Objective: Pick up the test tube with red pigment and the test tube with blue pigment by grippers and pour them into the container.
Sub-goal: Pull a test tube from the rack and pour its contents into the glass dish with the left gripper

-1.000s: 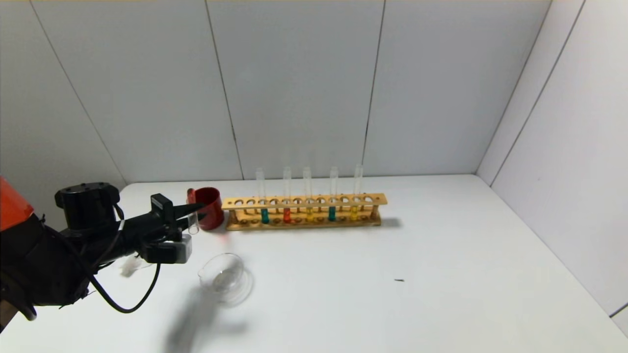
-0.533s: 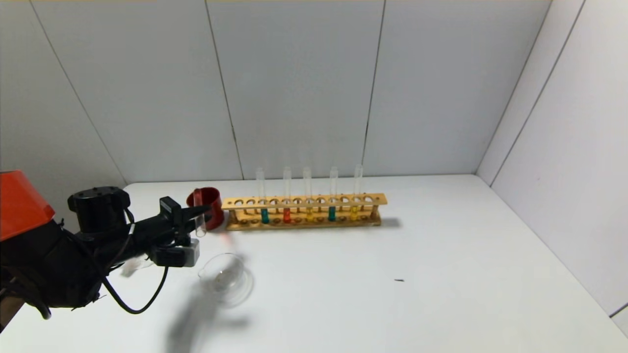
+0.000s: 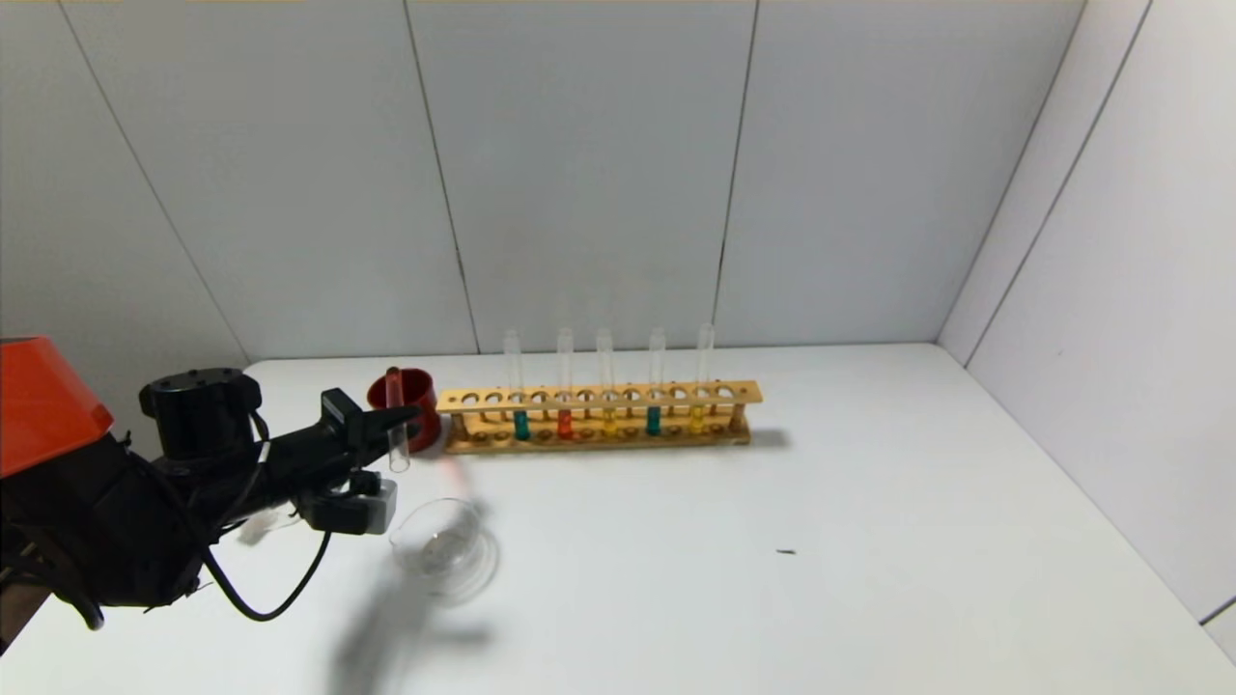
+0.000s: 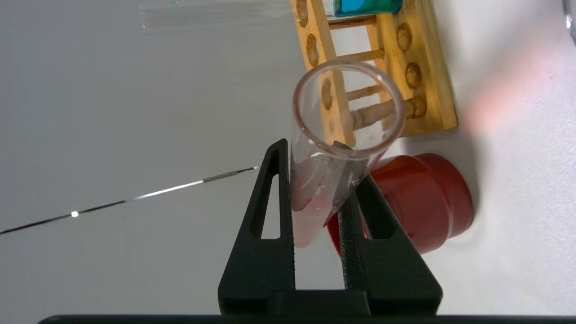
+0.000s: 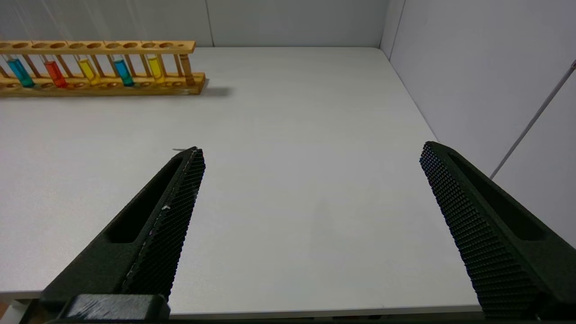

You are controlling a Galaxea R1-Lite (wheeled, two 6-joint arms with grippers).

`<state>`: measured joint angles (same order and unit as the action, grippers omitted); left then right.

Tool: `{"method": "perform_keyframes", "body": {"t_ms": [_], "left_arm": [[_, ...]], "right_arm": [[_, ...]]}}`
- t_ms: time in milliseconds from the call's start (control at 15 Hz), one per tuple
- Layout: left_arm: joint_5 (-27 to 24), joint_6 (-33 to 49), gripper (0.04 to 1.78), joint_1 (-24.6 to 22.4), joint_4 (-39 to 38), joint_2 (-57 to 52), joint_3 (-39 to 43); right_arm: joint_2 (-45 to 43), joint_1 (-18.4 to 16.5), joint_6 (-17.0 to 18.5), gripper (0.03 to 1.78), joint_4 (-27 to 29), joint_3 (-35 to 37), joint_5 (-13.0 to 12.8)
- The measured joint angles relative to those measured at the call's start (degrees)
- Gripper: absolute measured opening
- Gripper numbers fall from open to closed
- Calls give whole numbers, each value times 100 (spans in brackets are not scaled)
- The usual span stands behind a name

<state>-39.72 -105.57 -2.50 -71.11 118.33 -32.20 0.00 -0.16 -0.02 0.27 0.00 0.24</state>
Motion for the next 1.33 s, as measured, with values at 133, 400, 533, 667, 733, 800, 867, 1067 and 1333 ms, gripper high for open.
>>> {"method": "perform_keyframes", "body": {"t_ms": [133,400,533,667,733,800,867,1067,1333], "left_arm": [[107,-46,32,0,-13,0,-5],[193,-184,32,77,-24,2,-5],[308,-291,32,107,-28,0,-5],[405,-366,32,145,-28,0,-11],[414,-451,32,149,-30,-1,-16],[419,-494,32,154,-30,-1,-16],[441,-505,32,156,-28,-1,-16],[551,-553,32,182,-44,2,-44],[742,-614,32,245,-124,44,-60]], "right_arm": [[0,0,0,175,-2,0,0],[0,-2,0,175,-2,0,0],[0,-2,-2,175,-2,0,0],[0,-2,0,175,0,0,0],[0,0,0,175,-2,0,0],[0,-2,-2,175,-2,0,-2],[0,-2,-2,175,0,0,0],[0,-2,0,175,0,0,0],[0,-2,-2,175,0,0,0]]}}
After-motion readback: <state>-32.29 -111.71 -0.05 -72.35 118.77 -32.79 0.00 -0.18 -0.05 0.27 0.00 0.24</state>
